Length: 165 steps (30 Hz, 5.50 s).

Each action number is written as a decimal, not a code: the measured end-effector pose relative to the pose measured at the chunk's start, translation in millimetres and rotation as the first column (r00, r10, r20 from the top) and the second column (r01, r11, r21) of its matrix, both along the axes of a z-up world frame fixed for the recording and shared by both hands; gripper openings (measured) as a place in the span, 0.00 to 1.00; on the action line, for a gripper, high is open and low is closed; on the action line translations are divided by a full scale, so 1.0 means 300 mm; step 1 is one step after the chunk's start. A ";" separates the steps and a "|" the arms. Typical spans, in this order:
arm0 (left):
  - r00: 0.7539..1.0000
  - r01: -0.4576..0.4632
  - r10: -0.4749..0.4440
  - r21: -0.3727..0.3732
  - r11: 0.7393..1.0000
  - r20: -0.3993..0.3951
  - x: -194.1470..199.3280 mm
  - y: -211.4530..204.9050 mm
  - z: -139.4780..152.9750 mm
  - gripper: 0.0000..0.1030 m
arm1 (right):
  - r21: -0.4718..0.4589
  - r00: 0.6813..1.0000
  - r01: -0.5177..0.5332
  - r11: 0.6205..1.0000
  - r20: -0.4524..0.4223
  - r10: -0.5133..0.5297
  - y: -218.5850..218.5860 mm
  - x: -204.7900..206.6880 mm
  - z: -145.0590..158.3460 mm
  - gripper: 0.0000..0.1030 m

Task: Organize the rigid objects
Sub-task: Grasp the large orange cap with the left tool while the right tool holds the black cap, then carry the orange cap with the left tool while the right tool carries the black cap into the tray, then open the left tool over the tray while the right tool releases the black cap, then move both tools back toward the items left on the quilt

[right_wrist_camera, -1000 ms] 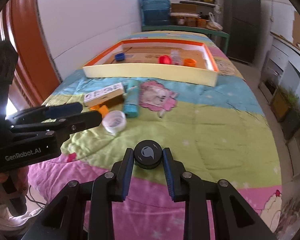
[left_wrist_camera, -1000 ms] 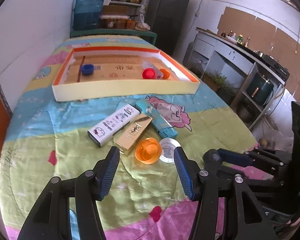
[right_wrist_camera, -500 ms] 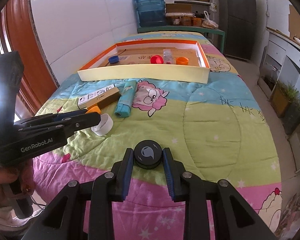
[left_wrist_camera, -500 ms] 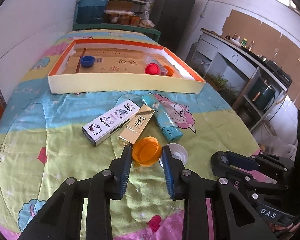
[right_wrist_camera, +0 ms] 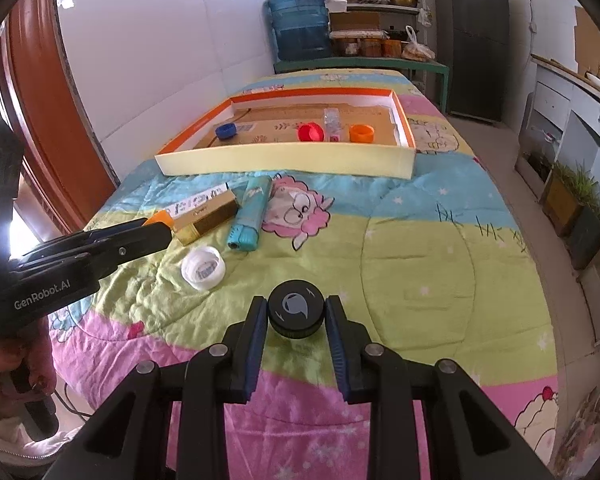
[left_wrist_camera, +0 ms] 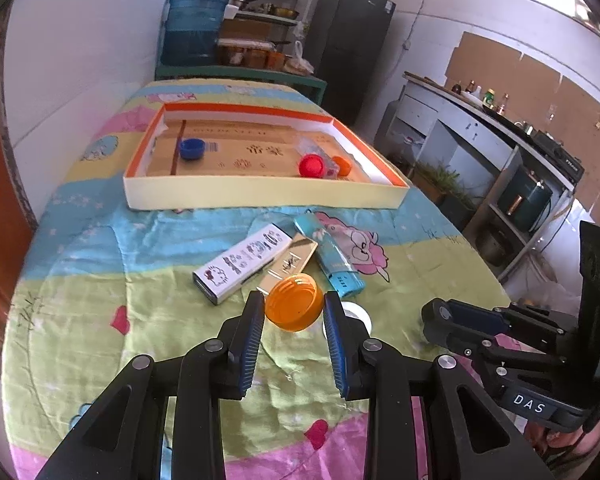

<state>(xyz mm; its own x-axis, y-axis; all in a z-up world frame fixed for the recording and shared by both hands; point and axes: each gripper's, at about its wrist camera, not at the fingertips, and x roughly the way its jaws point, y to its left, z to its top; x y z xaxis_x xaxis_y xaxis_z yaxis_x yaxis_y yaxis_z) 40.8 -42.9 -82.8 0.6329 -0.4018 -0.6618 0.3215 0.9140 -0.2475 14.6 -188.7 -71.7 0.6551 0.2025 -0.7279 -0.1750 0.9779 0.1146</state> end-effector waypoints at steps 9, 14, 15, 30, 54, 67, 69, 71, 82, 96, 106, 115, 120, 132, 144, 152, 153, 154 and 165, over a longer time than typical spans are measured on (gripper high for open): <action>0.999 -0.044 0.043 0.012 0.999 0.024 0.004 0.031 0.045 0.30 | -0.018 0.998 -0.036 0.999 0.041 0.037 0.042 0.037 0.053 0.29; 0.997 -0.066 0.066 0.010 0.998 0.034 0.017 0.047 0.067 0.30 | -0.032 0.996 -0.060 0.998 0.066 0.062 0.068 0.060 0.083 0.29; 0.997 -0.069 0.069 0.009 0.998 0.036 0.022 0.049 0.072 0.30 | -0.034 0.995 -0.064 0.997 0.071 0.067 0.073 0.066 0.090 0.29; 0.990 -0.102 0.100 0.010 0.995 0.100 0.135 0.078 0.165 0.30 | -0.056 0.985 -0.074 0.996 0.154 0.082 0.083 0.186 0.201 0.29; 0.991 -0.120 0.118 0.028 0.992 0.068 0.387 0.025 0.136 0.30 | -0.015 0.992 0.018 1.000 0.122 -0.016 -0.046 0.424 0.180 0.29; 0.991 -0.133 0.132 0.052 0.990 0.028 0.495 -0.006 0.069 0.30 | -0.020 0.997 0.043 0.999 0.064 -0.042 -0.093 0.532 0.111 0.29; 0.991 -0.135 0.134 0.057 0.989 0.018 0.508 -0.009 0.055 0.30 | -0.023 0.998 0.044 0.999 0.054 -0.043 -0.095 0.548 0.102 0.29; 0.991 -0.136 0.135 0.061 0.989 0.012 0.516 -0.010 0.045 0.30 | -0.024 0.998 0.044 0.999 0.042 -0.043 -0.096 0.567 0.091 0.29; 0.989 -0.141 0.143 0.086 0.986 -0.028 0.577 -0.021 -0.010 0.30 | -0.023 0.999 0.044 0.999 -0.012 -0.044 -0.112 0.633 0.041 0.29; 0.990 -0.132 0.137 0.127 0.983 -0.030 0.588 -0.048 -0.039 0.31 | -0.041 0.998 0.039 0.998 -0.047 -0.041 -0.114 0.663 0.010 0.29; 0.988 -0.142 0.148 0.125 0.982 -0.033 0.587 -0.041 -0.034 0.43 | -0.056 0.998 0.042 0.998 -0.040 -0.045 -0.108 0.653 0.016 0.29; 0.988 -0.149 0.152 0.101 0.984 -0.020 0.570 -0.021 -0.006 0.44 | -0.057 0.999 0.049 0.997 -0.015 -0.050 -0.103 0.633 0.045 0.29; 0.989 -0.146 0.148 0.094 0.985 -0.008 0.548 -0.017 0.015 0.44 | -0.055 0.999 0.053 0.997 -0.008 -0.054 -0.102 0.614 0.059 0.29; 0.988 -0.154 0.153 0.072 0.986 0.014 0.467 0.021 0.060 0.44 | -0.052 0.998 0.061 0.997 0.018 -0.061 -0.090 0.543 0.108 0.29; 0.987 -0.159 0.157 0.052 0.986 0.046 0.344 0.055 0.121 0.44 | -0.057 0.997 0.057 0.997 0.056 -0.053 -0.051 0.440 0.170 0.29; 0.985 -0.166 0.163 0.052 0.985 0.062 0.271 0.072 0.151 0.44 | -0.055 0.996 0.053 0.997 0.070 -0.049 -0.037 0.377 0.196 0.29; 0.984 -0.168 0.164 0.053 0.984 0.063 0.261 0.075 0.154 0.44 | -0.054 0.996 0.052 0.997 0.071 -0.048 -0.035 0.369 0.199 0.29; 0.984 -0.168 0.164 0.054 0.984 0.064 0.254 0.076 0.156 0.44 | -0.053 0.996 0.052 0.997 0.072 -0.048 -0.031 0.361 0.201 0.29; 0.984 -0.169 0.165 0.048 0.984 0.069 0.187 0.103 0.172 0.44 | -0.049 0.997 0.038 0.998 0.069 -0.034 -0.004 0.298 0.206 0.29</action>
